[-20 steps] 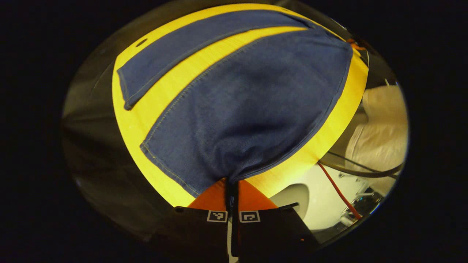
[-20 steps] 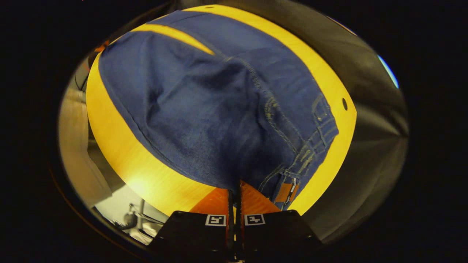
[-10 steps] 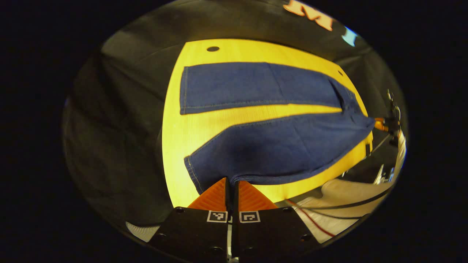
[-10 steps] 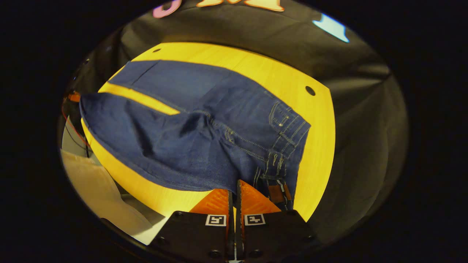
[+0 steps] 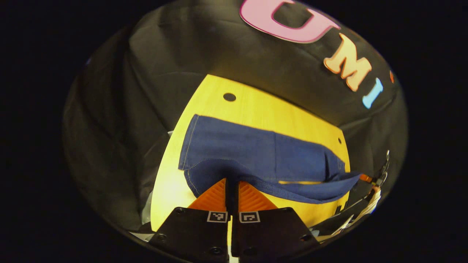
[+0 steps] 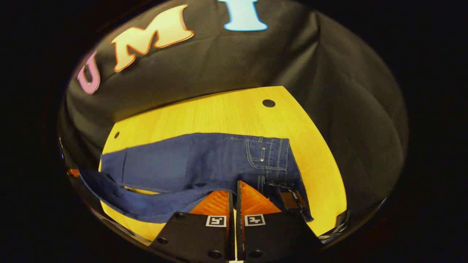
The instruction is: Grasp the waist and the cuffs of the jeans and fold them to make the two legs overlap; first hold the waist and fold one-third of the jeans toward the cuffs, then hold the cuffs and fold the remaining one-third in the same direction to finish folding.
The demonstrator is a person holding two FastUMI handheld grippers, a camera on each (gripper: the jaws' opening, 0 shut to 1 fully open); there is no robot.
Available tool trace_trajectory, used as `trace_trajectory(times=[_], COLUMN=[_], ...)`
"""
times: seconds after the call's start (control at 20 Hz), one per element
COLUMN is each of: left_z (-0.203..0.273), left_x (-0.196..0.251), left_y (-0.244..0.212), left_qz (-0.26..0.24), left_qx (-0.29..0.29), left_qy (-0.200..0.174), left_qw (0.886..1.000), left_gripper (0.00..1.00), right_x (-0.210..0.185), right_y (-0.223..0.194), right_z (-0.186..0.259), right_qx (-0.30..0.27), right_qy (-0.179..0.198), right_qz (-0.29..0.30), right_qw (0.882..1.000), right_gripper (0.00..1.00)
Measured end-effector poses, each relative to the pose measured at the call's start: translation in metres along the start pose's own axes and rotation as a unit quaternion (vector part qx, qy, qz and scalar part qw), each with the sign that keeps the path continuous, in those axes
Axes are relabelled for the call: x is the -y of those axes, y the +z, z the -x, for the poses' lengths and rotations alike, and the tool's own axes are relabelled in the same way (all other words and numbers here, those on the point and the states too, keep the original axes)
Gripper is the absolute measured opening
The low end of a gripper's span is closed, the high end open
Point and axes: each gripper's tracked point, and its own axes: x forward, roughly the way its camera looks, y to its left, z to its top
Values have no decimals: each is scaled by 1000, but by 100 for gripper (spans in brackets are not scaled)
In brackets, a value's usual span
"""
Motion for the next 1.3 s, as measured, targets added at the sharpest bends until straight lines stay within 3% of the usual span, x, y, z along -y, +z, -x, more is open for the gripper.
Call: trace_trajectory(times=[0.2,0.3,0.6,0.8,0.9,1.05,1.1,1.2,1.3], left_z=[-39,-66,-124,-154,-163,-170,-166,-165,-161], left_x=[-1,-9,-18,-24,-25,-28,-27,-29,-34], left_y=[32,47,76,82,84,87,91,97,101], left_qz=[73,88,96,78,69,67,69,65,54], left_qx=[15,12,20,19,23,38,45,57,70], left_qy=[-14,-14,4,34,48,60,61,69,80], left_qw=[997,996,995,996,996,995,995,994,993], left_gripper=[0,0,0,0,0,0,19,58,97], right_x=[-11,-17,-28,-25,-20,-18,-19,-13,-13], right_y=[33,44,48,37,40,46,48,57,62], right_z=[-12,-36,-118,-154,-156,-159,-157,-152,-148], right_qx=[-1,-6,-33,-52,-49,-30,-27,-5,7], right_qy=[-22,-32,-60,-75,-79,-72,-69,-79,-71], right_qz=[0,3,42,61,56,44,43,57,55], right_qw=[1000,999,997,994,994,996,996,995,996], right_gripper=[0,4,0,11,22,66,81,86,100])
